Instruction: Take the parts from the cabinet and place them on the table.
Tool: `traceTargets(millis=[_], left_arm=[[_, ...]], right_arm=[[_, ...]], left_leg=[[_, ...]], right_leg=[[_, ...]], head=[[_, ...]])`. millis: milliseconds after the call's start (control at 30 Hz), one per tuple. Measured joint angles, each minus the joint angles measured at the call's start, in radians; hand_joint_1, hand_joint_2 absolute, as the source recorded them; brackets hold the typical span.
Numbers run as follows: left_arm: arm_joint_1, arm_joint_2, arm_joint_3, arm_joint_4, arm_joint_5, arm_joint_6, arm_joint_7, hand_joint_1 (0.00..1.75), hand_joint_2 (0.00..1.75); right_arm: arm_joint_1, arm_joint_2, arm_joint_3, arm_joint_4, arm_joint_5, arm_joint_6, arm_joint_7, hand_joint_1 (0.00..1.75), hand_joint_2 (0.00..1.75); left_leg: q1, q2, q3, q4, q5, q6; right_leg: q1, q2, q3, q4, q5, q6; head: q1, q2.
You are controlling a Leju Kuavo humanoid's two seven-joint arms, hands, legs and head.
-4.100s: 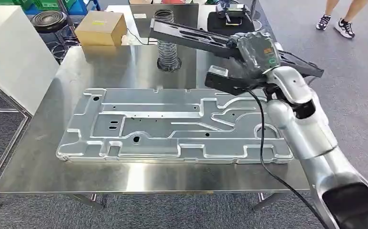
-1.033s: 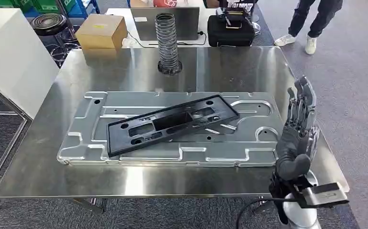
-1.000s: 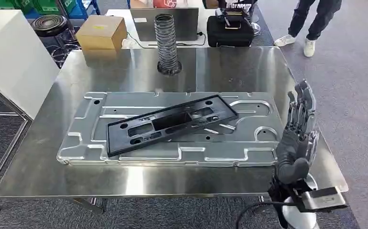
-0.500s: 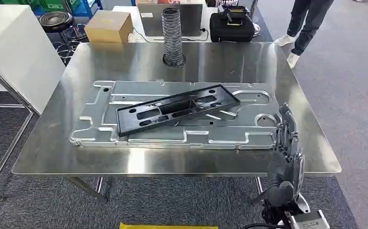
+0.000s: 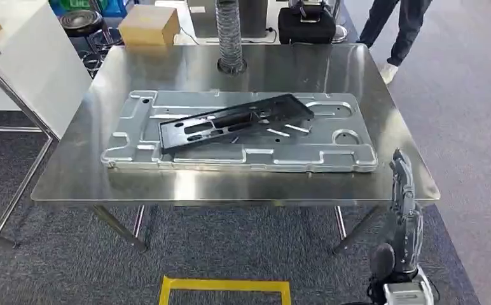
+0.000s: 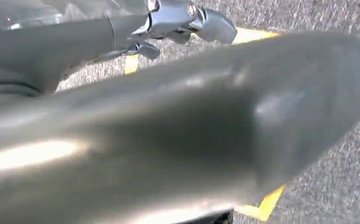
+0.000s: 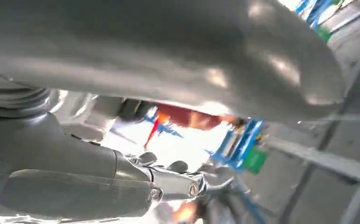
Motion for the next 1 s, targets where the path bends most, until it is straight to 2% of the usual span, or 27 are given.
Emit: traceTargets(millis=[33, 67, 100, 133, 167, 200, 233, 267, 300, 333, 367, 400, 467, 500, 533, 567, 600, 633, 667, 700, 733, 767, 800, 833, 867, 900, 1000], left_arm=[[0.002, -0.002, 0.002, 0.000, 0.000, 0.000, -0.001, 0.00, 0.00], [0.003, -0.002, 0.005, 0.000, 0.000, -0.001, -0.003, 0.00, 0.00], [0.002, -0.002, 0.008, 0.000, 0.000, -0.001, -0.005, 0.00, 0.00], [0.001, -0.002, 0.010, 0.000, 0.000, -0.002, -0.008, 0.00, 0.00], [0.001, -0.002, 0.010, 0.000, 0.000, -0.004, -0.010, 0.00, 0.00], [0.002, -0.002, 0.010, 0.000, 0.000, -0.006, -0.011, 0.00, 0.00], [0.002, -0.002, 0.010, 0.000, 0.000, -0.008, -0.012, 0.00, 0.00], [0.002, -0.002, 0.010, 0.000, 0.000, -0.008, -0.013, 0.00, 0.00], [0.001, -0.002, 0.010, 0.000, 0.000, -0.008, -0.013, 0.00, 0.00], [-0.003, -0.002, 0.010, 0.000, 0.000, -0.009, -0.014, 0.00, 0.00], [-0.005, 0.000, 0.011, 0.000, 0.000, -0.009, -0.014, 0.00, 0.00], [-0.005, 0.001, 0.011, 0.000, 0.000, -0.009, -0.015, 0.00, 0.00], [-0.005, 0.001, 0.011, 0.000, 0.000, -0.010, -0.016, 0.00, 0.00], [-0.002, 0.001, 0.011, 0.000, 0.000, -0.010, -0.016, 0.00, 0.00], [-0.005, 0.001, 0.011, 0.000, 0.000, -0.010, -0.016, 0.00, 0.00], [-0.005, 0.001, 0.011, 0.000, 0.000, -0.010, -0.016, 0.00, 0.00], [-0.004, 0.001, 0.011, 0.000, 0.000, -0.010, -0.017, 0.00, 0.00], [-0.004, 0.001, 0.010, 0.000, 0.000, -0.012, -0.018, 0.00, 0.00], [-0.003, 0.001, 0.010, 0.000, 0.000, -0.013, -0.018, 0.00, 0.00], [-0.003, 0.001, 0.010, 0.000, 0.000, -0.014, -0.018, 0.00, 0.00], [-0.003, 0.001, 0.010, 0.000, 0.000, -0.014, -0.019, 0.00, 0.00], [-0.003, 0.001, 0.010, 0.000, 0.000, -0.015, -0.019, 0.00, 0.00], [-0.003, 0.001, 0.010, 0.000, 0.000, -0.016, -0.019, 0.00, 0.00], [-0.004, 0.001, 0.010, 0.000, 0.000, -0.016, -0.020, 0.00, 0.00], [-0.004, 0.001, 0.010, 0.000, 0.000, -0.019, -0.022, 0.00, 0.00], [-0.003, 0.002, 0.010, 0.000, 0.000, -0.021, -0.023, 0.00, 0.00], [0.002, 0.003, 0.006, 0.003, 0.000, -0.029, -0.021, 0.00, 0.00]], right_arm=[[0.003, 0.006, -0.024, 0.006, -0.002, 0.003, 0.000, 0.00, 0.00], [0.007, 0.012, -0.048, 0.013, 0.001, 0.003, 0.000, 0.00, 0.00], [0.012, 0.022, -0.076, 0.025, 0.013, 0.002, 0.006, 0.00, 0.00], [0.016, 0.029, -0.098, 0.037, 0.028, -0.004, 0.008, 0.00, 0.00], [0.021, 0.036, -0.122, 0.053, 0.040, -0.010, 0.008, 0.00, 0.00], [0.026, 0.041, -0.141, 0.066, 0.046, -0.013, 0.008, 0.00, 0.00], [0.030, 0.047, -0.159, 0.077, 0.051, -0.015, 0.007, 0.00, 0.00], [0.031, 0.051, -0.171, 0.084, 0.053, -0.016, 0.006, 0.00, 0.00], [0.032, 0.054, -0.178, 0.089, 0.053, -0.017, 0.006, 0.00, 0.00], [0.032, 0.056, -0.187, 0.094, 0.053, -0.019, 0.006, 0.00, 0.00], [0.034, 0.060, -0.195, 0.096, 0.054, -0.022, 0.005, 0.00, 0.00], [0.035, 0.061, -0.200, 0.100, 0.055, -0.023, 0.006, 0.00, 0.00], [0.036, 0.065, -0.206, 0.104, 0.061, -0.024, 0.006, 0.00, 0.00], [0.037, 0.067, -0.211, 0.106, 0.064, -0.024, 0.006, 0.00, 0.00], [0.041, 0.069, -0.218, 0.110, 0.078, -0.025, 0.014, 0.00, 0.00], [0.042, 0.069, -0.226, 0.114, 0.098, -0.027, 0.031, 0.00, 0.00], [0.044, 0.071, -0.235, 0.123, 0.119, -0.030, 0.042, 0.00, 0.00], [0.046, 0.074, -0.246, 0.134, 0.130, -0.034, 0.042, 0.00, 0.00], [0.050, 0.078, -0.255, 0.144, 0.134, -0.037, 0.039, 0.00, 0.00], [0.054, 0.082, -0.264, 0.156, 0.140, -0.041, 0.037, 0.00, 0.00], [0.055, 0.085, -0.272, 0.164, 0.149, -0.044, 0.040, 0.00, 0.00], [0.055, 0.088, -0.279, 0.171, 0.164, -0.044, 0.048, 0.00, 0.00], [0.054, 0.093, -0.290, 0.181, 0.176, -0.042, 0.058, 0.00, 0.00], [0.053, 0.097, -0.301, 0.195, 0.182, -0.039, 0.063, 0.00, 0.00], [0.050, 0.102, -0.315, 0.213, 0.185, -0.031, 0.066, 0.00, 0.00], [0.045, 0.108, -0.335, 0.240, 0.185, -0.018, 0.069, 0.00, 0.00], [0.027, 0.133, -0.432, 0.386, 0.210, 0.020, 0.042, 0.00, 0.00]], left_leg=[[0.000, -0.001, -0.012, 0.024, -0.054, -0.006], [0.004, -0.001, -0.028, 0.086, -0.133, -0.013], [0.005, -0.001, -0.042, 0.162, -0.198, -0.019], [0.006, -0.001, -0.053, 0.236, -0.238, -0.024], [0.006, -0.001, -0.055, 0.293, -0.246, -0.027], [0.008, -0.001, -0.042, 0.318, -0.221, -0.028], [0.009, -0.001, -0.012, 0.300, -0.180, -0.027], [0.010, -0.001, 0.041, 0.242, -0.140, -0.025], [0.010, -0.001, 0.108, 0.157, -0.123, -0.020], [0.009, -0.002, 0.192, 0.042, -0.155, -0.011], [0.001, -0.002, 0.249, -0.060, -0.193, -0.005], [-0.001, -0.002, 0.236, -0.048, -0.187, 0.005], [-0.006, -0.003, 0.229, -0.050, -0.175, 0.018], [0.001, -0.003, 0.221, -0.058, -0.158, 0.028], [0.004, 0.007, 0.203, -0.059, -0.141, 0.038], [0.003, 0.007, 0.186, -0.058, -0.127, 0.046], [0.002, 0.008, 0.168, -0.058, -0.113, 0.047], [0.001, 0.008, 0.149, -0.056, -0.100, 0.047], [0.001, 0.008, 0.130, -0.053, -0.087, 0.047], [0.001, 0.009, 0.107, -0.046, -0.073, 0.045], [0.001, 0.009, 0.086, -0.037, -0.064, 0.042], [0.001, 0.009, 0.064, -0.027, -0.055, 0.039], [0.002, 0.009, 0.044, -0.016, -0.048, 0.035], [0.001, 0.008, 0.032, -0.004, -0.042, 0.030], [-0.004, 0.006, 0.018, 0.008, -0.038, 0.024], [-0.004, 0.006, 0.015, 0.010, -0.030, 0.018], [0.000, 0.005, 0.008, 0.003, 0.001, 0.000]], right_leg=[[0.001, 0.000, -0.016, -0.001, 0.014, -0.007], [0.001, 0.000, -0.034, -0.001, 0.028, -0.010], [0.002, -0.001, -0.048, 0.000, 0.041, -0.011], [0.002, -0.002, -0.064, 0.001, 0.052, -0.010], [0.002, -0.002, -0.081, 0.004, 0.065, -0.009], [0.002, -0.003, -0.099, 0.006, 0.077, -0.007], [0.002, -0.004, -0.116, 0.010, 0.087, -0.005], [0.002, -0.004, -0.133, 0.014, 0.098, -0.003], [0.002, -0.003, -0.148, 0.019, 0.107, 0.000], [0.002, -0.003, -0.156, 0.025, 0.118, 0.004], [0.007, -0.002, -0.159, 0.027, 0.125, 0.011], [0.005, -0.005, -0.153, 0.017, 0.136, 0.017], [0.001, -0.004, -0.153, 0.010, 0.158, 0.028], [0.005, -0.003, -0.158, 0.007, 0.166, 0.036], [-0.002, 0.002, -0.172, 0.029, 0.117, 0.038], [-0.002, 0.003, -0.192, 0.081, 0.043, 0.039], [-0.003, 0.003, -0.211, 0.158, -0.027, 0.043], [-0.003, 0.004, -0.228, 0.238, -0.075, 0.047], [-0.003, 0.004, -0.238, 0.307, -0.094, 0.049], [-0.003, 0.004, -0.232, 0.348, -0.072, 0.051], [-0.003, 0.004, -0.207, 0.342, -0.032, 0.051], [-0.004, 0.004, -0.166, 0.302, 0.008, 0.050], [-0.005, 0.004, -0.102, 0.224, 0.029, 0.049], [-0.006, 0.004, -0.029, 0.128, 0.013, 0.046], [0.001, 0.005, 0.032, 0.027, -0.035, 0.040], [0.002, 0.005, 0.044, 0.001, -0.053, 0.028], [0.006, 0.001, 0.023, 0.002, -0.025, 0.004]], head=[[-0.003, 0.000], [-0.007, 0.000], [-0.006, 0.000], [-0.006, 0.000], [-0.007, 0.000], [-0.007, 0.000], [-0.007, 0.000], [-0.007, 0.000], [-0.007, 0.000], [-0.007, 0.000], [-0.006, 0.000], [-0.003, 0.000], [-0.016, 0.000], [-0.011, 0.000], [-0.016, 0.000], [-0.009, 0.000], [-0.008, 0.000], [-0.008, 0.000], [-0.008, 0.000], [-0.008, 0.000], [-0.007, 0.000], [-0.008, 0.000], [-0.008, 0.000], [-0.008, 0.000], [-0.006, 0.000], [-0.011, 0.000], [-0.007, 0.000]])
